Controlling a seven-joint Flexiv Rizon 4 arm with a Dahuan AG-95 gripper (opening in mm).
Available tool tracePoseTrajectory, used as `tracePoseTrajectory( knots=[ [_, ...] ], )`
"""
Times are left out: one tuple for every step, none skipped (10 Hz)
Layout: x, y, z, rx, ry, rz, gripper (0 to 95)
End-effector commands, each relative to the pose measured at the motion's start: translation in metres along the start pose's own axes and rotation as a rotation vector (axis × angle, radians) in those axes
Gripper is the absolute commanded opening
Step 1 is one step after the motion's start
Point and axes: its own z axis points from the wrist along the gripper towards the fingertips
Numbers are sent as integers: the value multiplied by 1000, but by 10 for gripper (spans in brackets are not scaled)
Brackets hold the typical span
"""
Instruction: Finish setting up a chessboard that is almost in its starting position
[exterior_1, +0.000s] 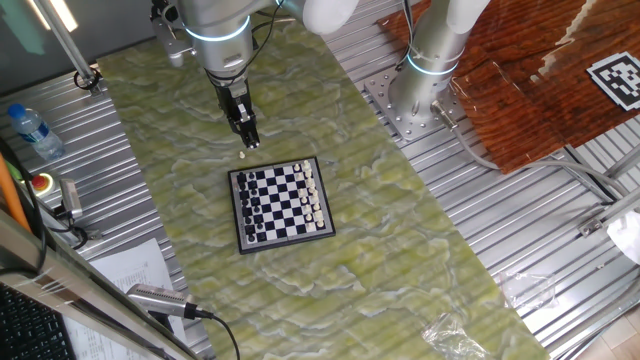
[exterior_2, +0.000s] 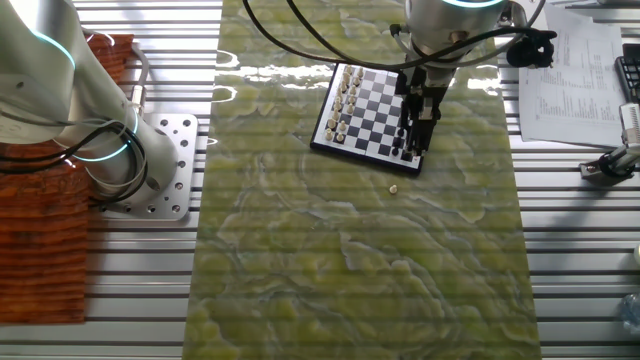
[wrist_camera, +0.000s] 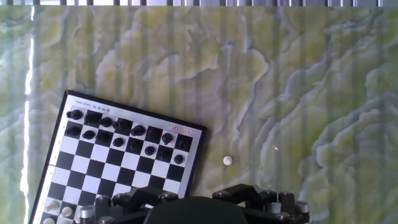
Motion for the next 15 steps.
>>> tracePoseTrajectory(
  knots=[
    [0, 0, 0, 0, 0, 0, 950],
    [0, 0, 0, 40, -40, -54, 0],
    [0, 0, 0, 39, -39, -54, 0],
    [0, 0, 0, 39, -38, -54, 0],
    [0, 0, 0, 39, -38, -55, 0],
    [0, 0, 0, 39, -38, -54, 0],
    [0, 0, 0, 39, -37, -53, 0],
    [0, 0, 1, 40, -35, -52, 0],
    [-1, -1, 3, 43, -34, -51, 0],
    [-3, -3, 8, 45, -34, -52, 0],
    [-5, -6, 13, 46, -35, -55, 0],
    [-7, -7, 17, 47, -34, -59, 0],
    [-9, -13, 27, 44, -27, -81, 0],
    [-11, -16, 32, 41, -23, -91, 0],
    [-13, -23, 44, 24, -13, -110, 0]
  ],
)
